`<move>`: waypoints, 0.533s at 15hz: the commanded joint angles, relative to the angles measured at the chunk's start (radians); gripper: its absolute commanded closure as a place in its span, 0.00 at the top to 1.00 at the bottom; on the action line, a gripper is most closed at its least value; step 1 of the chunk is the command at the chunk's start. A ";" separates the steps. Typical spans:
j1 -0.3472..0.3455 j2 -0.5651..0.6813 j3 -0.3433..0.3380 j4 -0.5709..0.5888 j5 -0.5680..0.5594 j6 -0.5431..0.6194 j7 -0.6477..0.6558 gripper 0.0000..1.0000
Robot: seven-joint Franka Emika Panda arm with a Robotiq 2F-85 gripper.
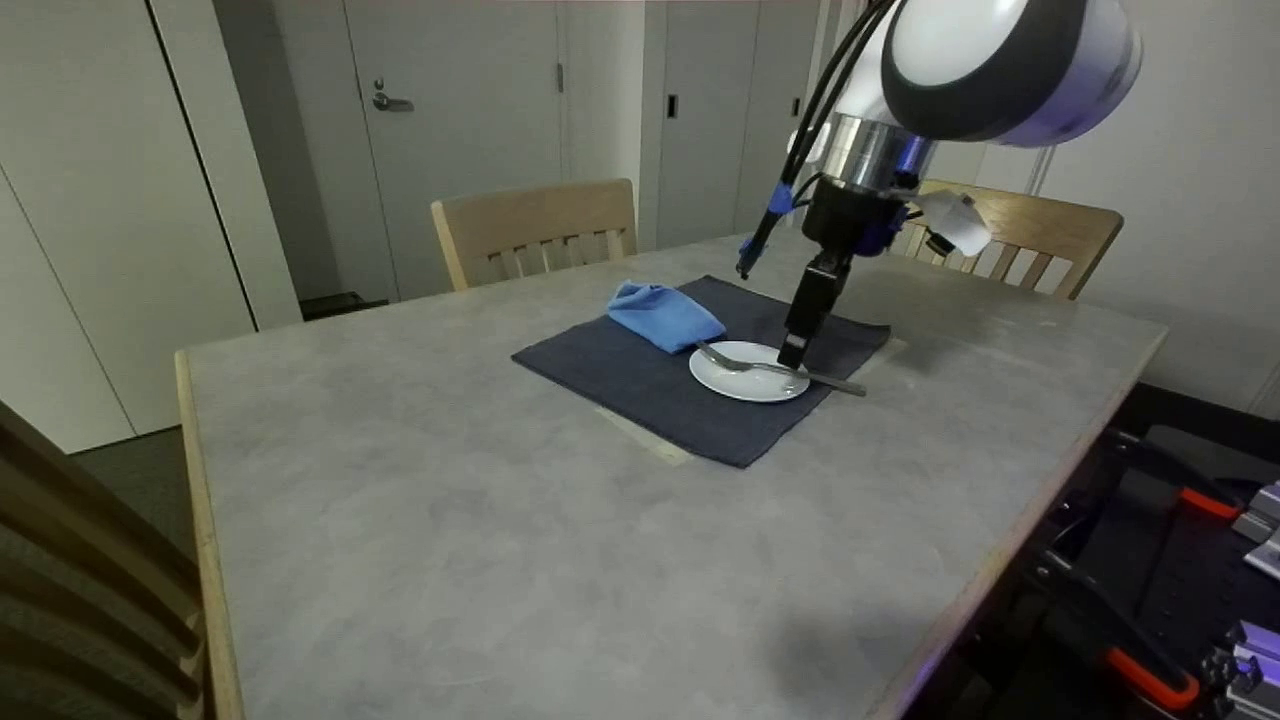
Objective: Take the fork off the white plate and position it on the gray table mat
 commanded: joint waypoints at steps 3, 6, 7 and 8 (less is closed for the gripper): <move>-0.123 0.114 0.076 0.081 -0.071 0.025 -0.040 1.00; -0.134 0.151 0.074 0.085 -0.142 0.025 -0.011 1.00; -0.131 0.165 0.059 0.091 -0.178 0.025 0.000 1.00; -0.128 0.174 0.049 0.093 -0.209 0.027 0.010 1.00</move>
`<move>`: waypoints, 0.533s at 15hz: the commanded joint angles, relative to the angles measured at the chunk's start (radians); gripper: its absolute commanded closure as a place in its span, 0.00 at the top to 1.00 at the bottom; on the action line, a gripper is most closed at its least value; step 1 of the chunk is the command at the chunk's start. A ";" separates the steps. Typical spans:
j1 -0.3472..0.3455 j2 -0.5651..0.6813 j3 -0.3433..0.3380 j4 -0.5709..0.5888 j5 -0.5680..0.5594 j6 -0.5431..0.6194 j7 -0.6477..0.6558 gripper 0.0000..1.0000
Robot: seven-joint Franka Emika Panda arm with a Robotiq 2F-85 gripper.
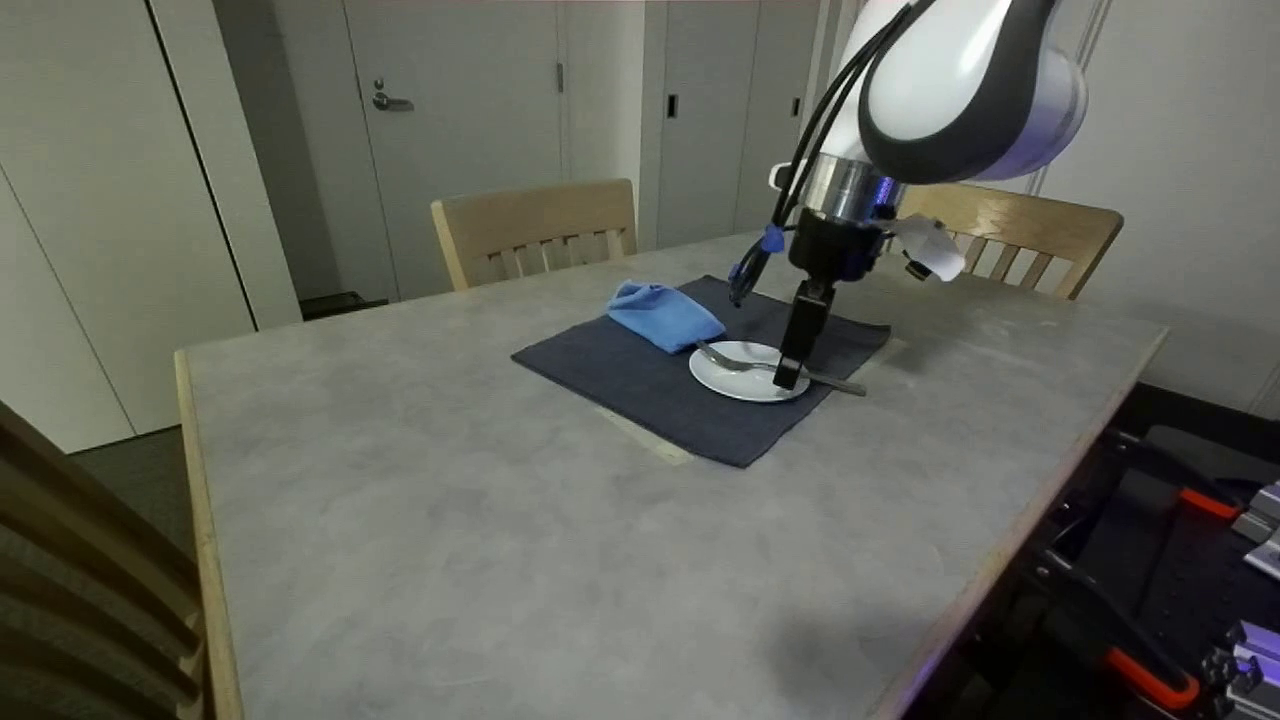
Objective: Take the fork off the white plate and position it on the gray table mat
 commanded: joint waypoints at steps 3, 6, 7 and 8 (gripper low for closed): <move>-0.015 0.082 -0.043 0.058 -0.166 0.011 0.049 1.00; -0.014 0.119 -0.057 0.097 -0.212 0.021 0.072 1.00; -0.012 0.131 -0.061 0.108 -0.223 0.022 0.079 1.00; -0.010 0.145 -0.063 0.121 -0.231 0.024 0.087 1.00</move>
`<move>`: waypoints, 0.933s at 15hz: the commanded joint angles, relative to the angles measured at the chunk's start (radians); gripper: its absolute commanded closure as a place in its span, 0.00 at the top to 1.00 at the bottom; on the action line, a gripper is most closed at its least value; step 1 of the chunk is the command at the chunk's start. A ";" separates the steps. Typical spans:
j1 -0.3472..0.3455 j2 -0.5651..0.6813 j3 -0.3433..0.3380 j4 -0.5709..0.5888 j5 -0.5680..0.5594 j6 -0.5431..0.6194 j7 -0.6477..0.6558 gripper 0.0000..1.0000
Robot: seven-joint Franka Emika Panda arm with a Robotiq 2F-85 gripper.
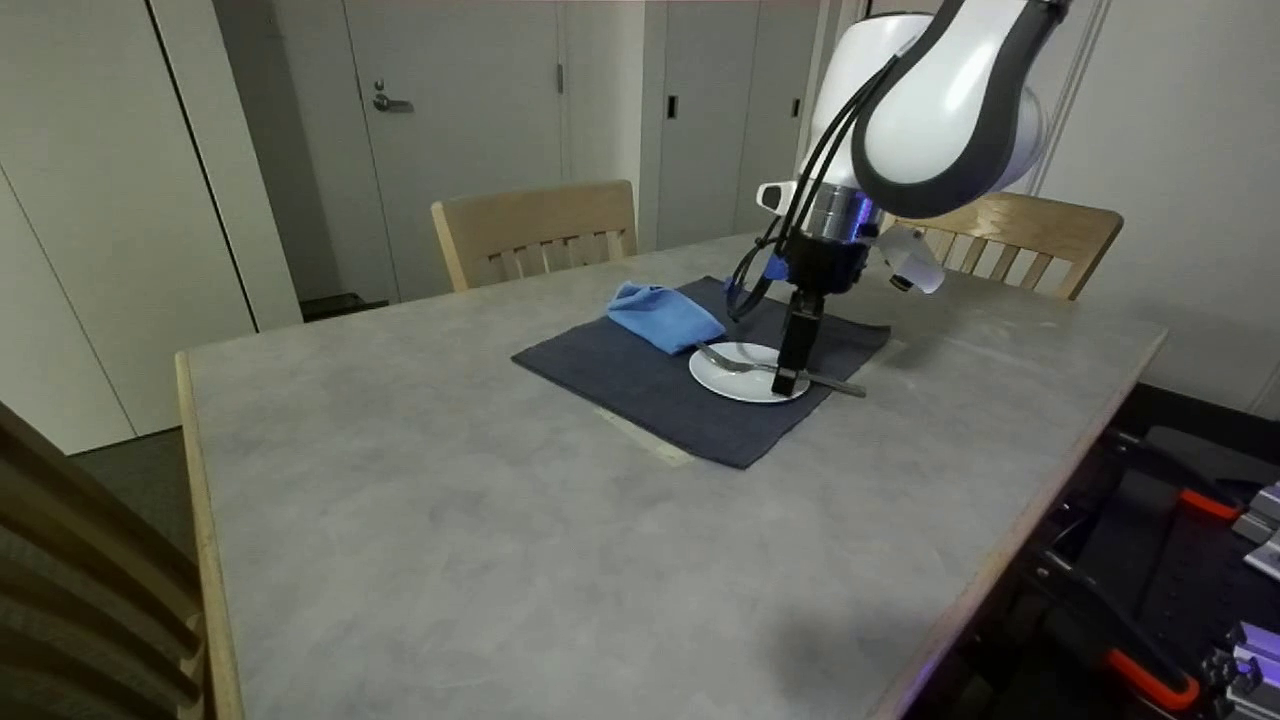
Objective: Take the fork off the white plate and position it on the gray table mat
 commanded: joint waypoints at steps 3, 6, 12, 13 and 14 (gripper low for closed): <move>-0.004 0.088 -0.006 0.072 -0.050 0.028 0.048 1.00; -0.002 0.093 -0.006 0.079 -0.054 0.028 0.064 1.00; 0.005 0.086 -0.012 0.090 -0.062 0.024 0.082 0.55; 0.006 0.085 -0.013 0.093 -0.062 0.024 0.084 0.49; 0.007 0.084 -0.012 0.094 -0.062 0.023 0.085 0.44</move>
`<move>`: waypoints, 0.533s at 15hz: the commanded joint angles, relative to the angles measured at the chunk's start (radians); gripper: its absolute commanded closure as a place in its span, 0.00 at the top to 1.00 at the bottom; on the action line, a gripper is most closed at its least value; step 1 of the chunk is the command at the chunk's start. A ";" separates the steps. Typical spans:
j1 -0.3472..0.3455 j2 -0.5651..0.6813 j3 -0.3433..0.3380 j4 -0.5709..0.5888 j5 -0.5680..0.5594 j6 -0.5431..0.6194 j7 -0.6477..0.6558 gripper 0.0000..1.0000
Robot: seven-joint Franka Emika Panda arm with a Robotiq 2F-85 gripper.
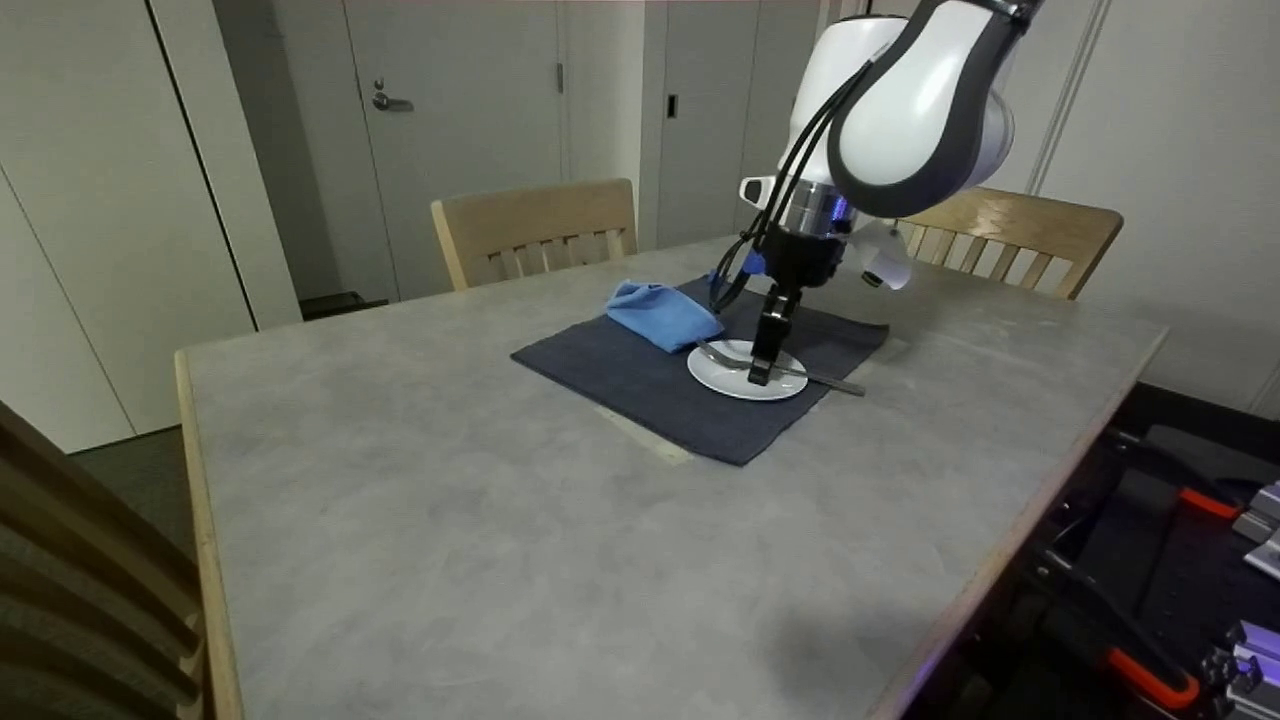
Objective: Take the fork off the white plate and position it on the gray table mat
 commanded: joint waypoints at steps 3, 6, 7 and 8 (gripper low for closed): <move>0.010 0.032 -0.006 0.019 -0.024 0.019 0.037 0.18; 0.018 0.017 -0.011 0.012 -0.019 0.013 0.065 0.01; 0.018 0.014 -0.011 0.011 -0.017 0.010 0.072 0.00; 0.025 0.010 -0.017 0.010 -0.019 0.006 0.085 0.00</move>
